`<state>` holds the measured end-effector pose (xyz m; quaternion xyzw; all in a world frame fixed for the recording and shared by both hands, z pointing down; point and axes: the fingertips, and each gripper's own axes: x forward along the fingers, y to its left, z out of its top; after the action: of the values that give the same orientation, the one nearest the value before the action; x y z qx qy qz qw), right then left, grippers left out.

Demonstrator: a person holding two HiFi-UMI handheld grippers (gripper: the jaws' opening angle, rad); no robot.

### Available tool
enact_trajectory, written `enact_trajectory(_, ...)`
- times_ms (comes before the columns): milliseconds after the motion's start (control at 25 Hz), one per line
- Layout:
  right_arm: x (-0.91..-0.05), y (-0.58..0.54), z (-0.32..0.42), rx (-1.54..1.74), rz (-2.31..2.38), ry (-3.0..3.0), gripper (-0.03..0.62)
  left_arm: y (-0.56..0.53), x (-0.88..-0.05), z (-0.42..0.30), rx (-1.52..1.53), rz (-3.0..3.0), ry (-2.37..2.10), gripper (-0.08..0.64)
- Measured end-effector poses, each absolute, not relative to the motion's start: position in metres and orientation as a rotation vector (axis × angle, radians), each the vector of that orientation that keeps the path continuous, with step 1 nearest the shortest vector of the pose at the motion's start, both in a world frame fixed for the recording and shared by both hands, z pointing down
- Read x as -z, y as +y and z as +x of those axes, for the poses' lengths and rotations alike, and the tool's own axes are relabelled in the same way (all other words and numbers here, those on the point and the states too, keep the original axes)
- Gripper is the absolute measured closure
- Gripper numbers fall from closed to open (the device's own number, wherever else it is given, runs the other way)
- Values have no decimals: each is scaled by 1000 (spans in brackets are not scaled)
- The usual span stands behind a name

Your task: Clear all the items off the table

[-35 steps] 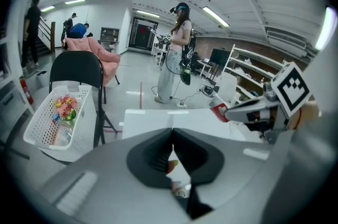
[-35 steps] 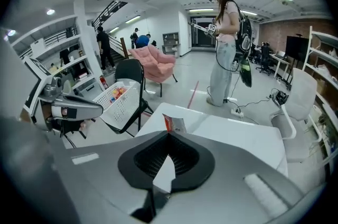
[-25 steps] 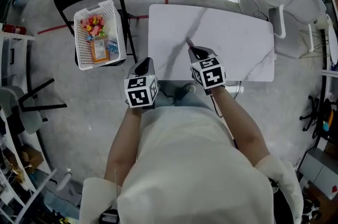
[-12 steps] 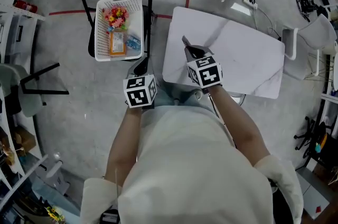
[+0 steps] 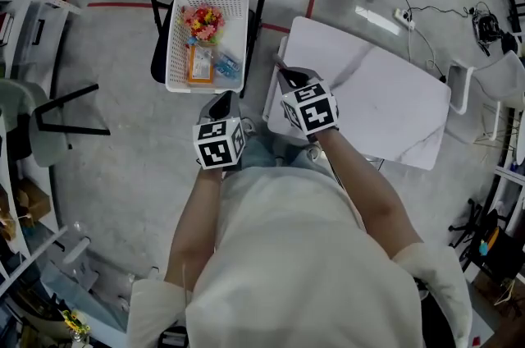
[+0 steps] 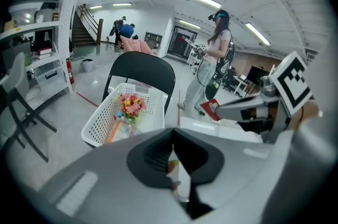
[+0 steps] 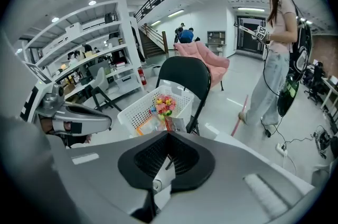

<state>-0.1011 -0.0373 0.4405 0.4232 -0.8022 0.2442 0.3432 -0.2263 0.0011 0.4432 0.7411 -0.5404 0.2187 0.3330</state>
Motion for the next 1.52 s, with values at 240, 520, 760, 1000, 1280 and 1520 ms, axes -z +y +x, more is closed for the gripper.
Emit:
enact_trajectory(240,-449,-57,-144,-632,1037,-2102,594,-8,-451,-254,-567,1901,-1420,551)
enact_trajectory(520,-464,-80,-184,-642,981,-2099,592,-24,-461,-284,-573,1860,-1423,551)
enact_trajectory(760,-483,-105,-208,-657,956,-2076,592,-41,-475,-303,-577,1831,-1412,551)
enact_trajectory(1000,-507,-126,-221,-680,937,-2041,592,-60,-490,-312,-580,1817,-1395,551)
enact_trajectory(1280,-529,-147,-232,-717,928,-2003,592,-81,-501,-323,-549,1785,-1401,551)
enact_trajectory(1520,-532,-147,-234,-753,944,-2001,474,-77,-506,-323,-554,1787,-1384,551)
